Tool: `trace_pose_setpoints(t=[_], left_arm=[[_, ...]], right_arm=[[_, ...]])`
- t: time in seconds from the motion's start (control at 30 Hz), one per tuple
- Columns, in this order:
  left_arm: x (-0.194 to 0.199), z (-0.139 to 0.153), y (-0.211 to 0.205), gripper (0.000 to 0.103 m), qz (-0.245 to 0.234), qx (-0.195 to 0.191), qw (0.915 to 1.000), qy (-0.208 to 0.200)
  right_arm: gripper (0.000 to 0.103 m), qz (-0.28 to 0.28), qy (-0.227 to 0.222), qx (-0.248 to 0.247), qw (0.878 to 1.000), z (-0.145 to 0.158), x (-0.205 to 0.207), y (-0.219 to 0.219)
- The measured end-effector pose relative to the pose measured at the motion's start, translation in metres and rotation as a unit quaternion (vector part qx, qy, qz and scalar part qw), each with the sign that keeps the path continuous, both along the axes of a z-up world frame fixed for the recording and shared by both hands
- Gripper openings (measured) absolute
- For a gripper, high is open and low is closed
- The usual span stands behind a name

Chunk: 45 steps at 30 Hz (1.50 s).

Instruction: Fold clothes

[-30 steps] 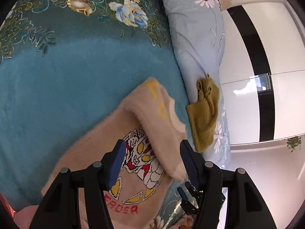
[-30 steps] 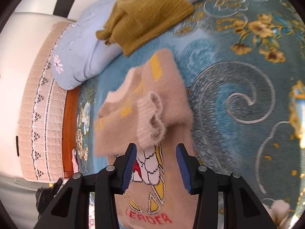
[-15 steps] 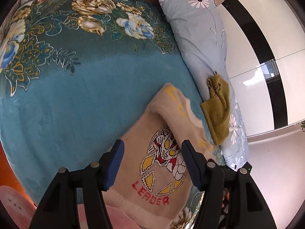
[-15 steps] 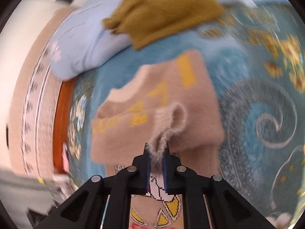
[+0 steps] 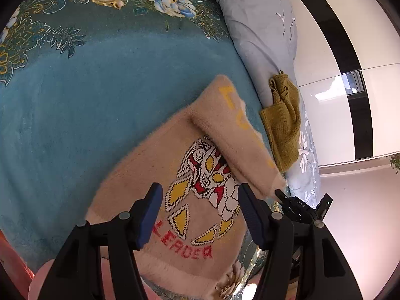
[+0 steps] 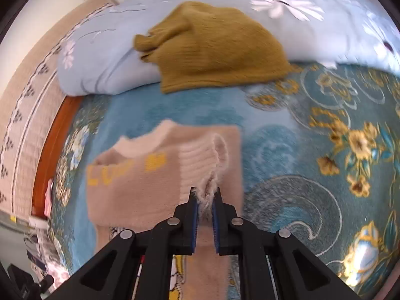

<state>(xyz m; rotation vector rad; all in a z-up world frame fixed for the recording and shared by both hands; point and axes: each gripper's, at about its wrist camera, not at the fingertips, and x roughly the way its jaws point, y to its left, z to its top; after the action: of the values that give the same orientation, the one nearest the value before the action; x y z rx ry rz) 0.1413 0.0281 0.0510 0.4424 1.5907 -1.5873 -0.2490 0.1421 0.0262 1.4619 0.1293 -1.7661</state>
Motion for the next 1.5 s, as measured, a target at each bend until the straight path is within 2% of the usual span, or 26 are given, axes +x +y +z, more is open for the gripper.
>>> trace_pose_setpoints(t=[0.13,0.3,0.5,0.63,0.73,0.87,0.97,1.03,1.2,1.3,1.5], left_arm=[[-0.003,-0.007,-0.002,0.063,0.0,0.005,1.0,0.001],[-0.006,-0.015,-0.001,0.063,-0.002,0.009,0.9999,-0.004],[-0.004,-0.022,0.004,0.063,0.002,0.018,0.9998,-0.007],[-0.006,-0.021,0.004,0.063,0.001,0.018,0.9998,-0.009],[-0.014,-0.021,0.004,0.063,-0.012,0.014,0.9997,-0.016],[-0.018,-0.024,0.001,0.063,-0.018,0.011,0.9996,-0.019],[-0.016,-0.029,0.0,0.063,-0.014,0.015,0.9997,-0.016],[-0.016,-0.033,-0.001,0.063,-0.016,0.019,0.9996,-0.016],[-0.017,-0.037,-0.004,0.064,-0.021,0.026,0.9992,-0.021],[-0.018,-0.037,-0.003,0.064,-0.02,0.027,0.9991,-0.025],[-0.022,-0.02,0.007,0.064,-0.038,0.004,0.9984,-0.041]], right_arm=[[0.011,-0.017,-0.015,0.027,0.999,-0.026,-0.009,0.007],[0.011,-0.02,-0.015,0.049,0.998,-0.037,-0.01,0.0],[0.015,-0.017,-0.021,0.02,0.999,-0.014,-0.015,0.009],[0.016,-0.036,0.022,0.01,0.999,0.011,-0.017,0.013],[0.016,0.0,0.042,-0.003,0.999,0.022,-0.006,-0.004],[0.016,0.069,0.055,0.029,0.996,0.004,0.017,-0.037],[0.014,0.05,0.033,0.061,0.996,-0.021,0.012,-0.035],[0.014,0.04,0.011,0.052,0.998,-0.031,0.007,-0.029],[0.016,0.039,-0.005,0.029,0.999,-0.014,0.01,-0.013],[0.027,0.031,-0.031,0.003,0.999,-0.007,0.021,0.016],[0.029,0.031,-0.086,0.01,0.996,-0.021,0.055,0.079]])
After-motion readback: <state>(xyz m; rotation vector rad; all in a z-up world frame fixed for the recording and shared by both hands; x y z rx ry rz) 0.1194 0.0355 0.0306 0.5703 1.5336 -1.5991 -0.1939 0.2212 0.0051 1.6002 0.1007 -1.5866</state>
